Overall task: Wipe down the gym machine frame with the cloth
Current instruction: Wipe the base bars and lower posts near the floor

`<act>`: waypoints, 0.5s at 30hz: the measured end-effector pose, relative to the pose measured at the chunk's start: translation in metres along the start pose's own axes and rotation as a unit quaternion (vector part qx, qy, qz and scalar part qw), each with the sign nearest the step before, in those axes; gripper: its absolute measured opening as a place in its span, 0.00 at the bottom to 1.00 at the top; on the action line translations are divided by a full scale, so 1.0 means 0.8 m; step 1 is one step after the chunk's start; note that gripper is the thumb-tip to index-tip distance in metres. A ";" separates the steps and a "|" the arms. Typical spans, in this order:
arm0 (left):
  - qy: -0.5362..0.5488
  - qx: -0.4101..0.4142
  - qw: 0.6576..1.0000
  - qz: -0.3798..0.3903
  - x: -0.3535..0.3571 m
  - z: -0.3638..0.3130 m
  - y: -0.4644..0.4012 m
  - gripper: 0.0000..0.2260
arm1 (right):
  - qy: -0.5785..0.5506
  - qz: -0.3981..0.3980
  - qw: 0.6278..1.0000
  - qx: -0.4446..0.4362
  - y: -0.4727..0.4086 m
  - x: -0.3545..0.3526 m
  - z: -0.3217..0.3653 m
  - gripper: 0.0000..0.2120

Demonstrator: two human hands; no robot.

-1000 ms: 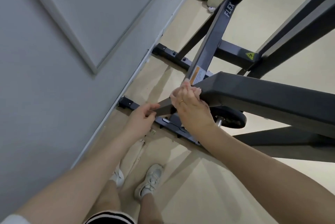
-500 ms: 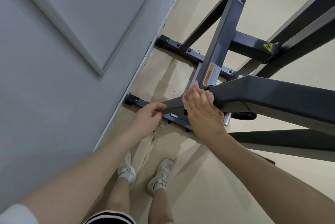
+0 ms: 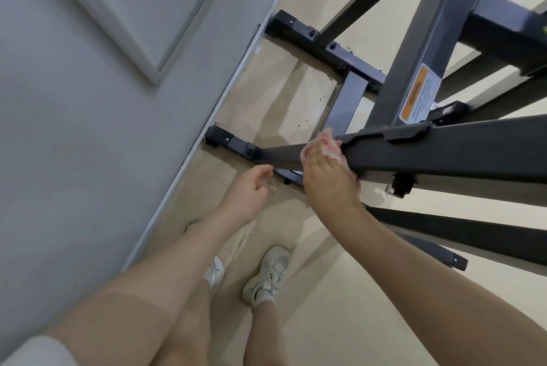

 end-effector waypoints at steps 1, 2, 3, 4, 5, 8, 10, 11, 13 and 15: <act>-0.006 0.002 1.000 -0.004 -0.003 0.004 0.001 0.19 | 0.041 -0.036 0.999 -0.004 0.010 -0.008 0.001 0.26; -0.013 0.007 1.000 -0.006 -0.005 0.008 -0.001 0.19 | 0.102 -0.097 0.990 -0.029 0.021 -0.022 0.006 0.27; -0.020 0.014 1.000 -0.003 -0.005 0.010 -0.005 0.20 | 0.194 -0.149 0.968 -0.062 0.032 -0.024 0.009 0.26; -0.032 0.017 0.999 -0.001 -0.003 0.012 -0.011 0.21 | 0.255 -0.196 0.943 -0.081 0.044 -0.027 0.013 0.24; -0.039 0.023 0.999 0.001 0.000 0.013 -0.018 0.22 | 0.275 -0.214 0.933 -0.086 0.049 -0.023 0.015 0.23; -0.030 0.044 0.999 0.008 0.022 0.008 -0.056 0.25 | 0.309 -0.200 0.928 -0.049 0.013 0.005 0.006 0.26; -0.050 0.080 0.995 -0.016 0.034 0.011 -0.088 0.25 | 0.301 -0.158 0.940 -0.033 -0.026 0.029 0.010 0.28; -0.068 0.099 0.992 -0.027 0.040 0.017 -0.105 0.24 | 0.333 -0.172 0.927 -0.030 -0.041 0.041 0.013 0.28; -0.098 0.146 0.984 -0.037 0.058 0.032 -0.135 0.21 | 0.419 -0.224 0.878 -0.063 -0.064 0.069 0.019 0.24; -0.147 0.184 0.970 -0.064 0.071 0.050 -0.160 0.11 | 0.402 -0.285 0.865 -0.098 -0.088 0.089 0.018 0.27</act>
Point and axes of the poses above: each hand's wrist, its own y-axis away from the middle knuckle, its own x-axis out of the palm, z = x × y, the point moved 8 cm from there along -y, towards the middle knuckle, and after that the axes turned 7 degrees about -y, right-handed, at the moved point
